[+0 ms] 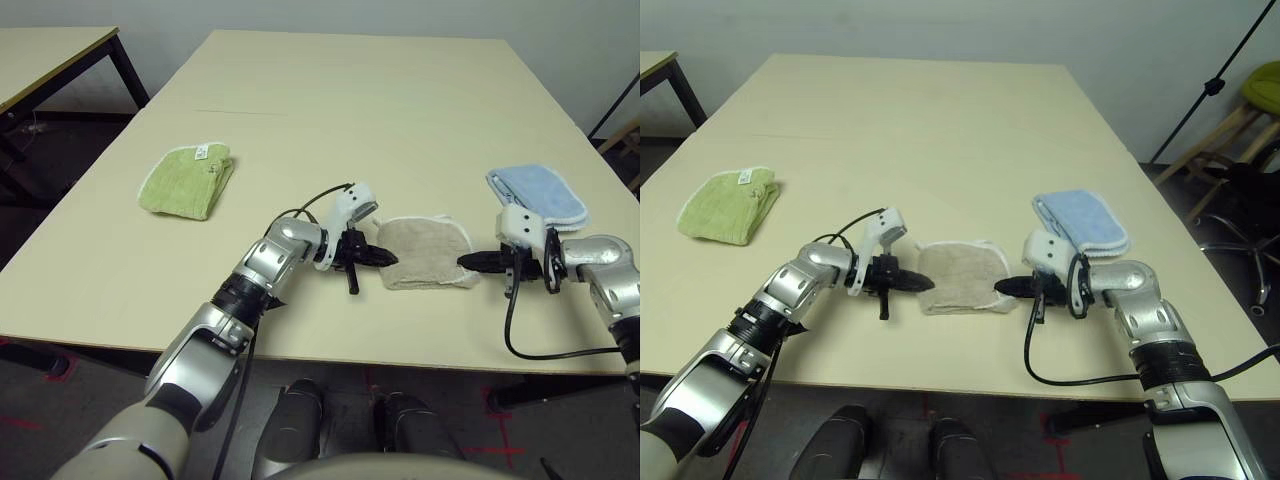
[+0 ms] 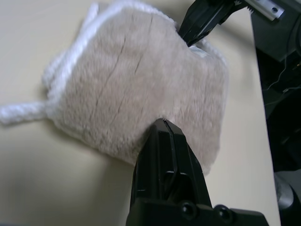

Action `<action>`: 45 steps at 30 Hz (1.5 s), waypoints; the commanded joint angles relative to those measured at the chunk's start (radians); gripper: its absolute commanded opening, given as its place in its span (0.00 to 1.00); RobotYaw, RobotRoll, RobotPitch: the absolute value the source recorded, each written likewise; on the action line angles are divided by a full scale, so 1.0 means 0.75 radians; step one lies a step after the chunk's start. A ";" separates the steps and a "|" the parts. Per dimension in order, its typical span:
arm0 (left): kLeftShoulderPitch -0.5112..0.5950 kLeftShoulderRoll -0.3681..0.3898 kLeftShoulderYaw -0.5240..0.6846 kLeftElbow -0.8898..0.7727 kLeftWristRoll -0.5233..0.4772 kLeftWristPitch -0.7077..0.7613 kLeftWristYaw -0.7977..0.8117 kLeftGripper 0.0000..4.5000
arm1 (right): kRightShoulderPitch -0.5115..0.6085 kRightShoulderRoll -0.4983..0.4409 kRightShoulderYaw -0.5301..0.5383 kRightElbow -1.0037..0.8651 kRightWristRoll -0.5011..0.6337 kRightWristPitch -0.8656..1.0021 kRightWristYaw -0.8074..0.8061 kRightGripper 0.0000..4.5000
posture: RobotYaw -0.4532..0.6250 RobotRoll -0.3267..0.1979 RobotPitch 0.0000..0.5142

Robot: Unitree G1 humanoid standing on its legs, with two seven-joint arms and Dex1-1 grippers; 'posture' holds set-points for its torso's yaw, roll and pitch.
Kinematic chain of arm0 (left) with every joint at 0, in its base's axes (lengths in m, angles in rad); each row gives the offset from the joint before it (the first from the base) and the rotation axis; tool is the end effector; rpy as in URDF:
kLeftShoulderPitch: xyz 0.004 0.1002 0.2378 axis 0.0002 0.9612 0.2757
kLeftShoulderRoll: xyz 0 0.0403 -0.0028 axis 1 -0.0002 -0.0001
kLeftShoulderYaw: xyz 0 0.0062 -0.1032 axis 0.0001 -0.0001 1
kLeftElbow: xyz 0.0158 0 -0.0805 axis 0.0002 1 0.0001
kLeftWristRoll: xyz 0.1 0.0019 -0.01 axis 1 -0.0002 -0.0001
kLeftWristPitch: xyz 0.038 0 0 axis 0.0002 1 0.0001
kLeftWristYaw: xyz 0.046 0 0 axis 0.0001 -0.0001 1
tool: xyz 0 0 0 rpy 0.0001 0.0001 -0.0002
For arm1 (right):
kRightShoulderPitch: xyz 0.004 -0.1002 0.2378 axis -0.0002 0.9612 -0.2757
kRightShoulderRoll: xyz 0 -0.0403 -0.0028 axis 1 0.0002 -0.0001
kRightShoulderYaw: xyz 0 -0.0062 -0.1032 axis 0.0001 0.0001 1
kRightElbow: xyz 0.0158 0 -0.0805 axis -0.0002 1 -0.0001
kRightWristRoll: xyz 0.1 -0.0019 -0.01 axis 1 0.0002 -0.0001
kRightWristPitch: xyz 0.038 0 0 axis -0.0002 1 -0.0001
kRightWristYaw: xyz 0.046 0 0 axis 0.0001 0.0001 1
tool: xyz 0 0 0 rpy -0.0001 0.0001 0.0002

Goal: Fold the towel and set it aside.

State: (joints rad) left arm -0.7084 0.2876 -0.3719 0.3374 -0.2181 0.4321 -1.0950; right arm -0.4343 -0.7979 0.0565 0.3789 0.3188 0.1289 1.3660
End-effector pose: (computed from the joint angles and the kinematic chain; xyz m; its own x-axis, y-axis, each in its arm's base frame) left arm 0.3130 0.1117 0.1266 0.1196 -0.9280 -0.3529 0.9889 0.1427 -0.0403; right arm 0.2715 -0.3010 0.1413 0.3462 0.8351 -0.4274 -0.9349 0.3450 -0.0832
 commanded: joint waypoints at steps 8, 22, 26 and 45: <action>-0.144 -0.035 0.208 -0.093 -0.141 0.159 0.075 0.00 | -0.057 -0.051 -0.285 -0.111 0.219 0.297 -0.109 0.00 | 0.51 0.62 0.19; -0.136 -0.173 0.058 0.353 0.132 -0.079 0.175 0.00 | -0.015 0.259 -0.090 -0.064 0.010 0.161 -0.339 0.00 | 0.50 0.62 0.19; -0.110 -0.183 0.017 0.429 0.196 -0.120 0.171 0.00 | -0.009 0.260 -0.008 0.058 -0.124 0.080 -0.381 0.00 | 0.50 0.62 0.19; 0.048 0.160 0.342 -0.252 -0.186 -0.159 -0.172 0.91 | -0.270 -0.098 -0.458 -0.116 0.445 1.629 -0.698 0.95 | 0.50 0.62 0.18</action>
State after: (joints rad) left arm -0.6933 0.3934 -0.1240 0.2041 -0.3260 0.3045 -1.1899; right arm -0.6290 -0.8662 -0.2860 0.2498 0.6315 1.2528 0.8519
